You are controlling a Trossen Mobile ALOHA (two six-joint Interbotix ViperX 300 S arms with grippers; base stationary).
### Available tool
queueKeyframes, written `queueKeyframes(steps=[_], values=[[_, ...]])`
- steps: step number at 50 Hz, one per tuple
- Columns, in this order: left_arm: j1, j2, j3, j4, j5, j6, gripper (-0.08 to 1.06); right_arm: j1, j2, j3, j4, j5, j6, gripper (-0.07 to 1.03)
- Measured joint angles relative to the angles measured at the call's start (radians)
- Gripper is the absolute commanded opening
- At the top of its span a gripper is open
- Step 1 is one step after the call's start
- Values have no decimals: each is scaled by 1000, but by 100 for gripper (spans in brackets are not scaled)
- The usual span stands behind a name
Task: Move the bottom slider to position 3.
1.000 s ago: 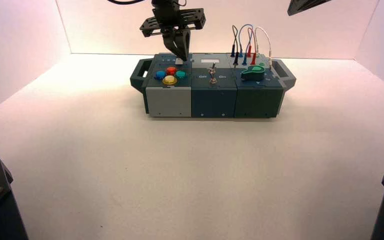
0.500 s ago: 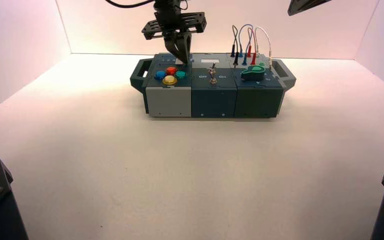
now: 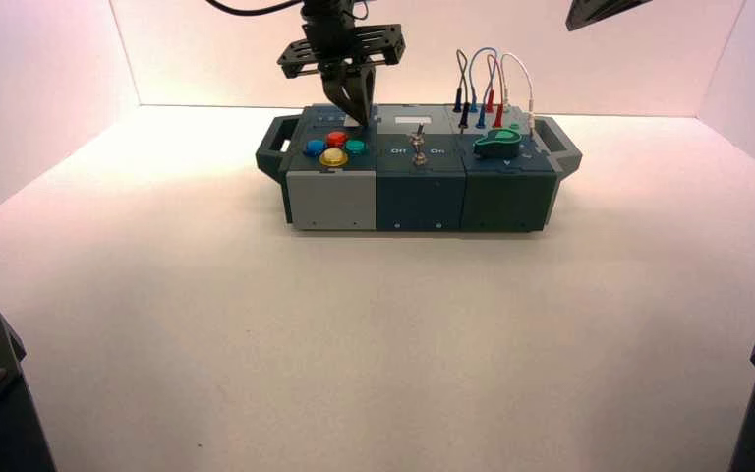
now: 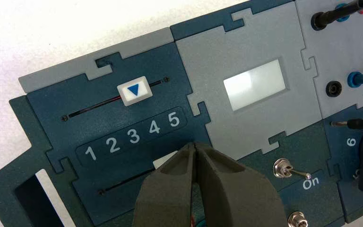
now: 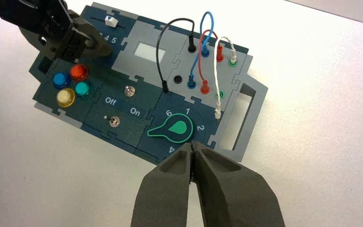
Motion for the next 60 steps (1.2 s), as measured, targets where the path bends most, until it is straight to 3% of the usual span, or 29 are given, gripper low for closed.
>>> queueKeyframes(steps=[60], values=[[15,-2,-2,8,25,3,-3,5,-2,0,2,18,-8,-2]])
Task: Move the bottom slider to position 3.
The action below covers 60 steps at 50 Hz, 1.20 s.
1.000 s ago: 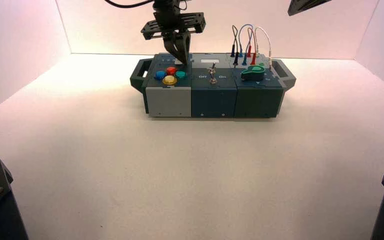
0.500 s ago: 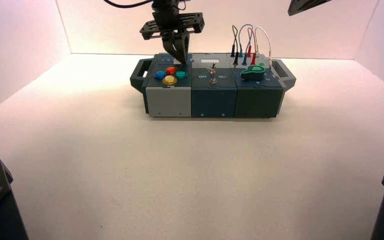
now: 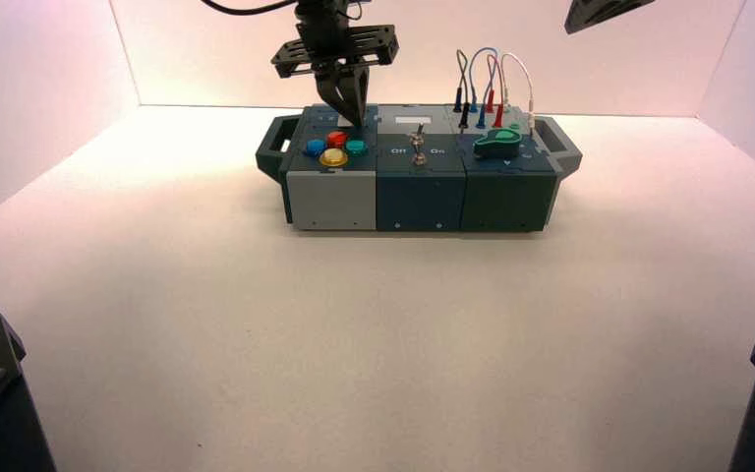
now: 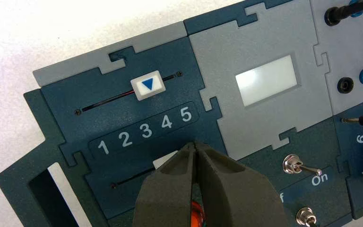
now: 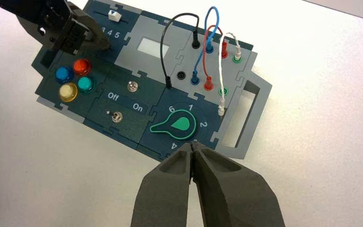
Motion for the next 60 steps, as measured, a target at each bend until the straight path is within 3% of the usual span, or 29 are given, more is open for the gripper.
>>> queueKeyframes(steps=[60], values=[[6,-3,5,3,11,0,-3,0,-2,0,-2,0,-2,-2]])
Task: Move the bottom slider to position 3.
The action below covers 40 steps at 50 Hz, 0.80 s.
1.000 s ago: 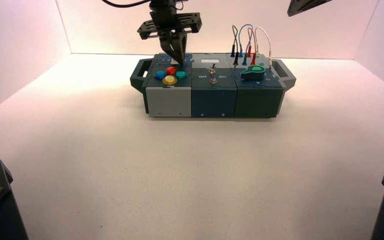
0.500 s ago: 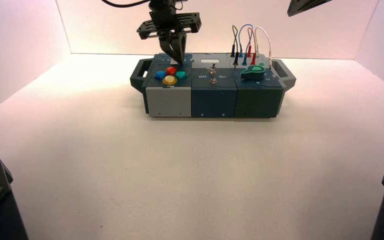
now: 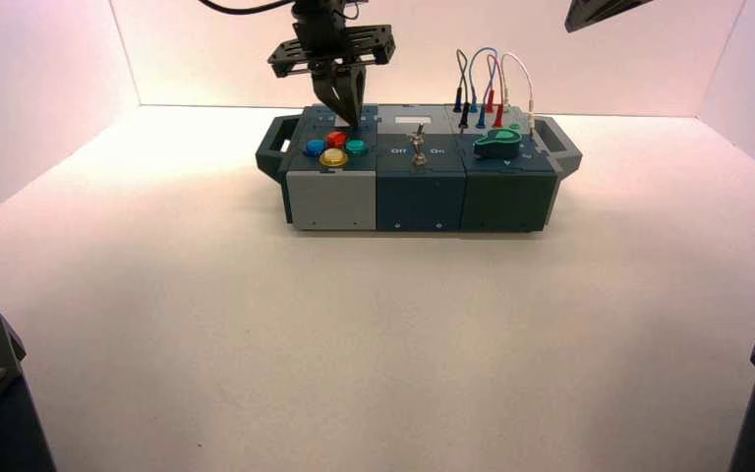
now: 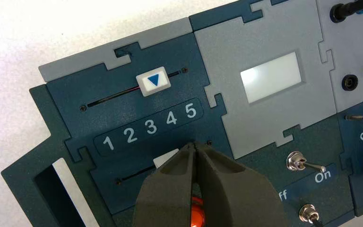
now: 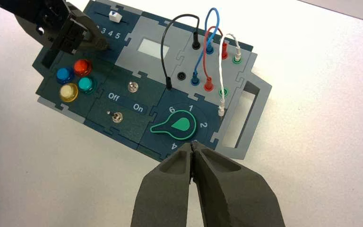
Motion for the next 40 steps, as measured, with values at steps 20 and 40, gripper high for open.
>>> queueKeyframes(steps=[20,40], values=[[3,-9,6,6,2,0,-3,0,0,0,0,0,2,-2],[6,-63,6,3,20,0,-3,0,0,0,0,0,0,-2]])
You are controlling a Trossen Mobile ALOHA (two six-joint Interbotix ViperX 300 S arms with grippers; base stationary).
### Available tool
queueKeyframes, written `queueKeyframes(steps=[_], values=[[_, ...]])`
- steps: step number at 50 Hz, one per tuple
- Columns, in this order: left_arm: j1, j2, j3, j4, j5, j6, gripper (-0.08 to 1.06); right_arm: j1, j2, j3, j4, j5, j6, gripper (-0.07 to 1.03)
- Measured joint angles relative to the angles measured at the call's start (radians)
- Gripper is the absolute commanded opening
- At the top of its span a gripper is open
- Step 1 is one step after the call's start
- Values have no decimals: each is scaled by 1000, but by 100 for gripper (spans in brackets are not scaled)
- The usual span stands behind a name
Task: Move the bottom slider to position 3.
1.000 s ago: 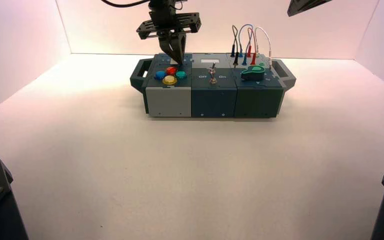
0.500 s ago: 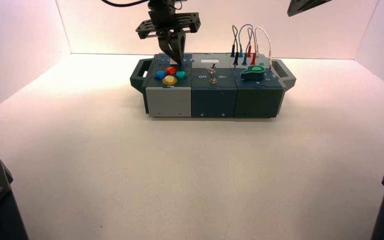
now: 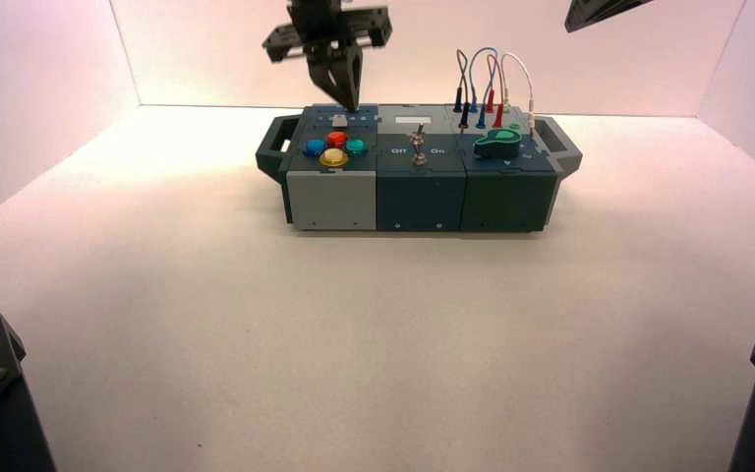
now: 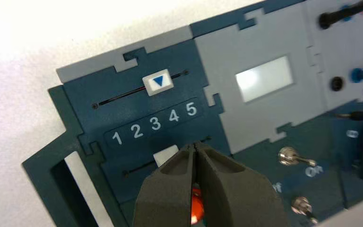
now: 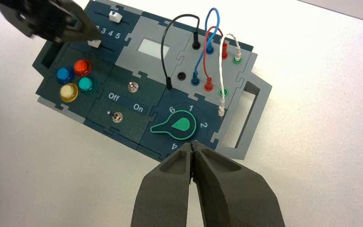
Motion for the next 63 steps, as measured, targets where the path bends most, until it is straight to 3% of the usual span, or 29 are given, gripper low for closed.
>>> queueKeyframes(steps=[17,30,39,52,63], values=[[0,-71,11,2,25,12,-3,0,0,0,0,-2,0,-2],[5,-141,38,3,129,77,-3,-2,-2,0,-2,-8,0,-2],[12,-242,110,3,164,124,-3,-2,-5,0,-8,-14,0,-2],[26,-371,224,5,126,156,-3,-3,-9,0,-11,-28,0,-2],[29,-422,272,5,95,176,-3,-3,-11,2,-12,-32,0,-2]])
